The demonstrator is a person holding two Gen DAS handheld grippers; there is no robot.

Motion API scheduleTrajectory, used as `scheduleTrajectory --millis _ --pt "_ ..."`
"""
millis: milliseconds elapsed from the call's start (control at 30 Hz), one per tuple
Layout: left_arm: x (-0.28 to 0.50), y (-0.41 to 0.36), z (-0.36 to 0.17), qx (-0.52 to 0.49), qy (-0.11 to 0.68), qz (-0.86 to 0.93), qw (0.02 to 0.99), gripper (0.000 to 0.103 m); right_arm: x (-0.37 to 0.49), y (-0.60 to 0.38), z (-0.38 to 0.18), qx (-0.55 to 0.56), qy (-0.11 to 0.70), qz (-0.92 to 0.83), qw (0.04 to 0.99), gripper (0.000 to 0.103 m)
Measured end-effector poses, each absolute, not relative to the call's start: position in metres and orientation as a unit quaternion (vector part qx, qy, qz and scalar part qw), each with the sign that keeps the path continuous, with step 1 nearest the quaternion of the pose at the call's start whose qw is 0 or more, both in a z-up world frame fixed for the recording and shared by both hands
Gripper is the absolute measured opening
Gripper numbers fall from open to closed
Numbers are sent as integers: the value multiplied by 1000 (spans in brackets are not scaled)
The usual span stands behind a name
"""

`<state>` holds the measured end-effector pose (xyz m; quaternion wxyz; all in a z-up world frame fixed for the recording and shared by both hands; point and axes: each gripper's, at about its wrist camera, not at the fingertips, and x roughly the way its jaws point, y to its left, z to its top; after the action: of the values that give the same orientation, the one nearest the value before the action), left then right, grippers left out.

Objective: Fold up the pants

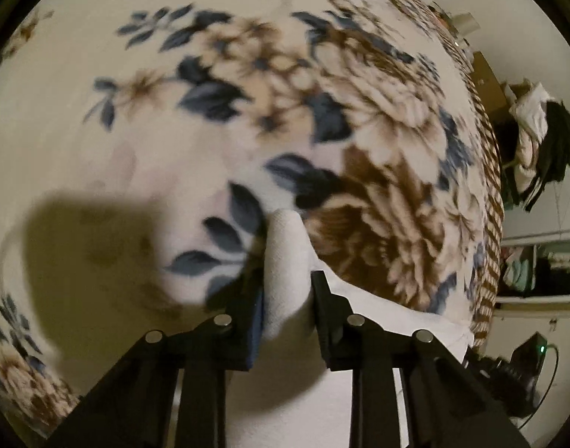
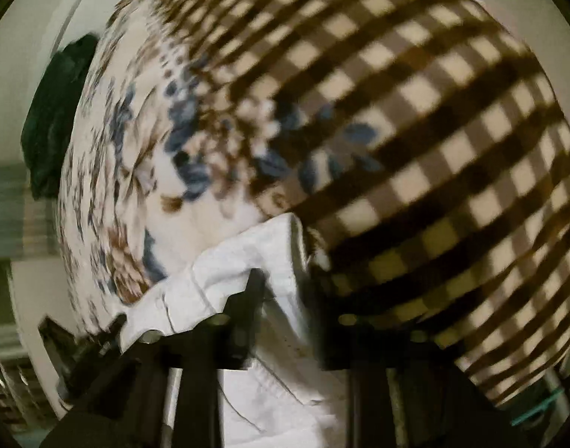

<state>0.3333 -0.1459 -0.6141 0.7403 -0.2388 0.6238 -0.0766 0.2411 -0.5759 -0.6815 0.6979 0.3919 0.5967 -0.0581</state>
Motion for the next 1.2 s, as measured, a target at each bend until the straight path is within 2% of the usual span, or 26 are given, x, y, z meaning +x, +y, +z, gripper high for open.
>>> scheduleTrajectory --millis 100,233,267,333,367,400,500,667,700,733,767,800,867,900,967,1033,1133,1200 --pt "338 -139 -627 -249 624 -73 737 22 246 -569 -676 334 604 -80 720 15" --pt "340 -138 -623 -251 633 -78 728 23 247 -580 -683 376 607 -88 695 15" --pt "341 -138 -620 -254 633 -79 727 25 246 -581 -681 377 608 -77 695 18" --pt "335 -131 -609 -283 633 -78 716 33 237 -585 -673 391 607 -64 689 33" --pt "332 -128 -606 -292 635 -74 711 44 231 -588 -670 394 609 -64 686 51" --pt "327 -124 -601 -297 638 -68 707 54 219 -592 -665 401 607 -68 683 64" --pt "305 -117 -589 -311 629 -71 709 71 174 -604 -660 434 598 -91 667 65" --pt "262 -128 -597 -298 652 -78 693 73 110 -595 -711 533 611 -111 575 65" --pt "255 -132 -603 -291 660 -78 688 73 106 -591 -717 547 607 -110 566 64" --pt "251 -136 -607 -288 665 -79 684 73 101 -582 -726 576 592 -97 554 58" --pt "245 -140 -613 -286 672 -81 679 73 97 -576 -730 595 579 -89 550 33" --pt "242 -142 -614 -285 673 -82 677 73 94 -574 -730 587 585 -105 550 25" --pt "236 -146 -616 -275 672 -83 683 74 91 -574 -723 570 584 -123 564 18" --pt "235 -148 -617 -268 672 -84 686 80 90 -576 -716 557 585 -129 576 16" --pt "234 -151 -622 -263 675 -85 684 84 88 -580 -704 524 594 -140 594 16" --pt "236 -153 -624 -261 674 -83 686 84 90 -578 -708 517 605 -125 593 17" --pt "236 -149 -620 -266 671 -83 688 84 87 -576 -710 535 599 -81 590 35" --pt "232 -145 -619 -276 666 -90 687 84 84 -569 -714 563 591 -43 575 72"
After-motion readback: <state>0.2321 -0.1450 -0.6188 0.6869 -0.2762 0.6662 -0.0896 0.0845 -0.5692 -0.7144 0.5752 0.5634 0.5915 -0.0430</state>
